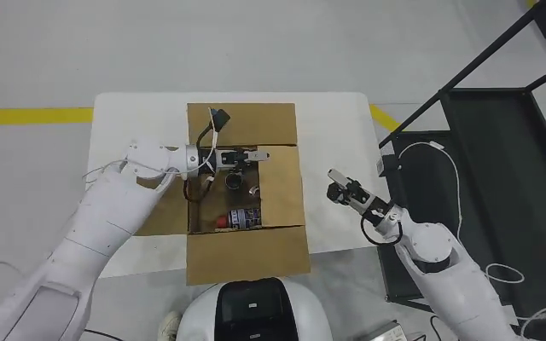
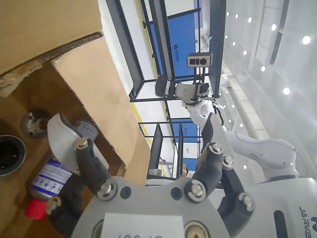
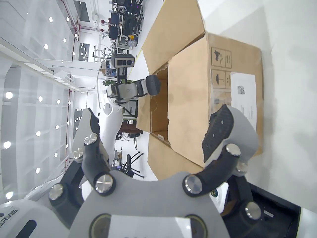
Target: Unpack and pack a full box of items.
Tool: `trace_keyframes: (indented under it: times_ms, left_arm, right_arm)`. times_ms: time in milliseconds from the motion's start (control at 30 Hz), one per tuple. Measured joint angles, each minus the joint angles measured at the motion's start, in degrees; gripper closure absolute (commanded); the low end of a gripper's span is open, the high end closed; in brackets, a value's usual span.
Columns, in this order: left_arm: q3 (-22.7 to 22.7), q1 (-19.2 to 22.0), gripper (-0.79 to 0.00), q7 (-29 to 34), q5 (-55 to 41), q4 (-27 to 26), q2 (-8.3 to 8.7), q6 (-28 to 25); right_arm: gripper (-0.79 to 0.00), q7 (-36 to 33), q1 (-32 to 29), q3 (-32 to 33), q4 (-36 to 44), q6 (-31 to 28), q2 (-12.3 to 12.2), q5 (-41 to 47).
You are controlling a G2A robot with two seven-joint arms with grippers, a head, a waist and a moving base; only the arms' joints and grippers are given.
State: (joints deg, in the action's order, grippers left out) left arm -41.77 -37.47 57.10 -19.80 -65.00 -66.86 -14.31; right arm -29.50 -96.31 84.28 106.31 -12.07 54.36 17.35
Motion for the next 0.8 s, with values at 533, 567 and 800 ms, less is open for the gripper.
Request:
trace_keyframes:
  times_ms: [533,567,800]
  left_arm:
    - [7.82,6.74,-0.785,-0.22,-5.03,14.82,-8.09,-5.96]
    - [7.85,7.12,-0.785,0.25,-5.95,15.48,-8.53,-6.71]
    - [7.01,9.05,-0.785,5.69,-10.89,16.56,-10.37,-11.85]
  right_arm:
    - [-0.785,-15.36,-0.83,-5.05,5.0,0.3,0.03,0.31]
    - [-0.785,-15.8,-0.61,-5.46,4.86,0.48,0.08,0.77]
    - [-0.785,-19.17,0.66,-9.67,4.89,0.83,0.44,0.74]
